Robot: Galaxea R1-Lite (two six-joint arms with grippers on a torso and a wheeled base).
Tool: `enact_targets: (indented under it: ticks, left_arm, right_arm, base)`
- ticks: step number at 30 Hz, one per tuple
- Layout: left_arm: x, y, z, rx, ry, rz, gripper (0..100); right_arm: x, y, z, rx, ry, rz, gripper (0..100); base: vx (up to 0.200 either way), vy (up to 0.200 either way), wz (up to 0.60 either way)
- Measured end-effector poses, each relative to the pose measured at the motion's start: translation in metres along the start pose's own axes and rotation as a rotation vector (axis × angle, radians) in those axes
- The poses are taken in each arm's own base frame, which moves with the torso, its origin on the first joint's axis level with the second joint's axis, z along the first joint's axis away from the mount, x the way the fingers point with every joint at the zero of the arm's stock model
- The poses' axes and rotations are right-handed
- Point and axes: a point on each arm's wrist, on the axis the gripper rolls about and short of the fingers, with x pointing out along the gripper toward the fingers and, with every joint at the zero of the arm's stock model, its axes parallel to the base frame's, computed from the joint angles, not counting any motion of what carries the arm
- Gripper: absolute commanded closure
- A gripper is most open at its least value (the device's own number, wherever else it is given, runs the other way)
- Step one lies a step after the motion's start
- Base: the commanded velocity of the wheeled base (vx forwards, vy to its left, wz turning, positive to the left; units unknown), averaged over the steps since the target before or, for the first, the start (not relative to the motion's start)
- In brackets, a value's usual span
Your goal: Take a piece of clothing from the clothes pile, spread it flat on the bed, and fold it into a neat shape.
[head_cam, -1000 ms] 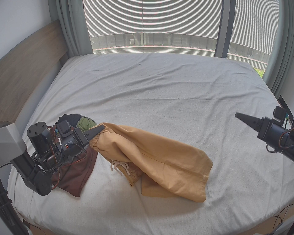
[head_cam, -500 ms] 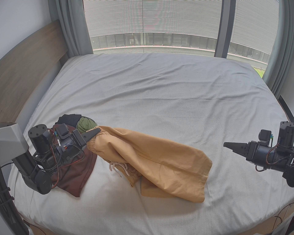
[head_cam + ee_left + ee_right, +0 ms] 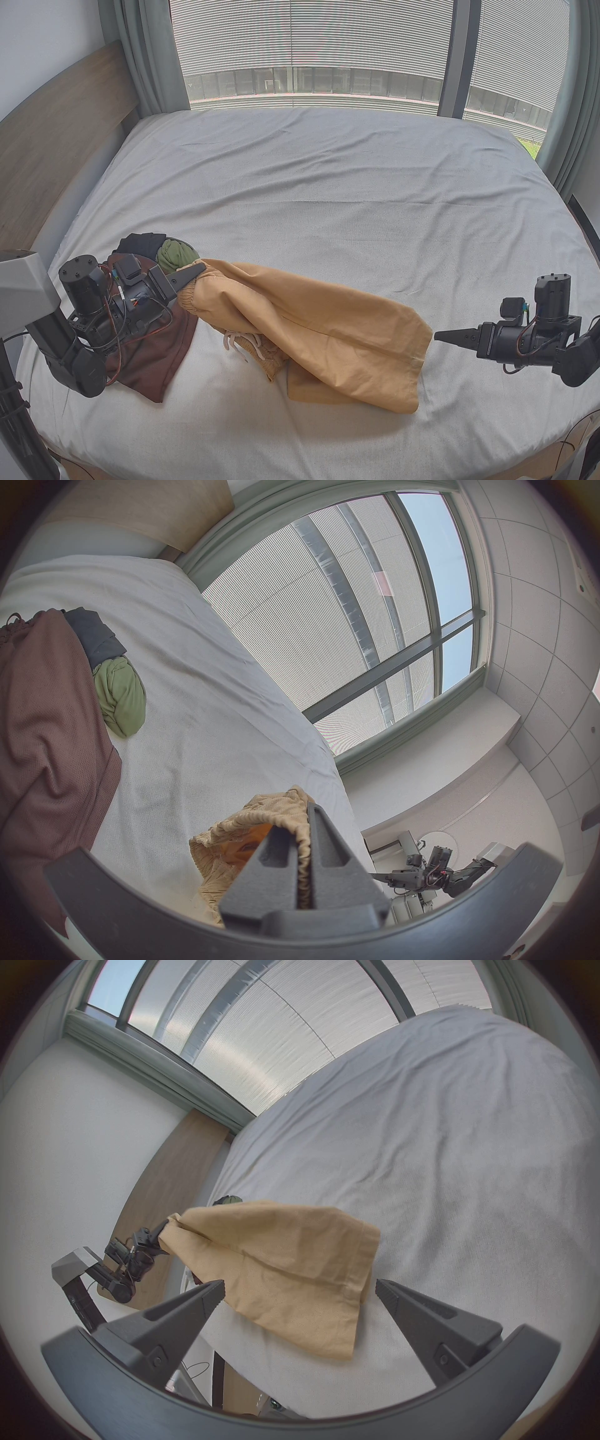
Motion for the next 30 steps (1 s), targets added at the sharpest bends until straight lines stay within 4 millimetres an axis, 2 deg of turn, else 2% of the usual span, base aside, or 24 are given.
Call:
enact_targets:
  ticks: [7,15,21,30]
  left_arm:
    - [0.0,0.001,-0.001,-0.002,0.002,0.002,100]
    - [0.0,0.006,-0.002,-0.008,0.007,0.016,100]
    - [0.0,0.01,-0.003,-0.013,0.01,0.024,100]
    - [0.0,0.012,-0.004,-0.016,0.015,0.03,100]
  right_arm:
    - [0.017,-0.011,-0.003,-0.013,-0.017,0.012,0]
    - [0.04,-0.03,-0.016,-0.009,-0.009,0.023,0]
    - [0.055,-0.037,-0.03,-0.004,0.03,0.031,0]
    - [0.069,-0.043,-0.038,0.023,0.02,0.051,0]
  base:
    - [0.0,0.0,0.0]
    - [0.0,0.0,0.0]
    - [0.0,0.0,0.0]
    - [0.0,0.0,0.0]
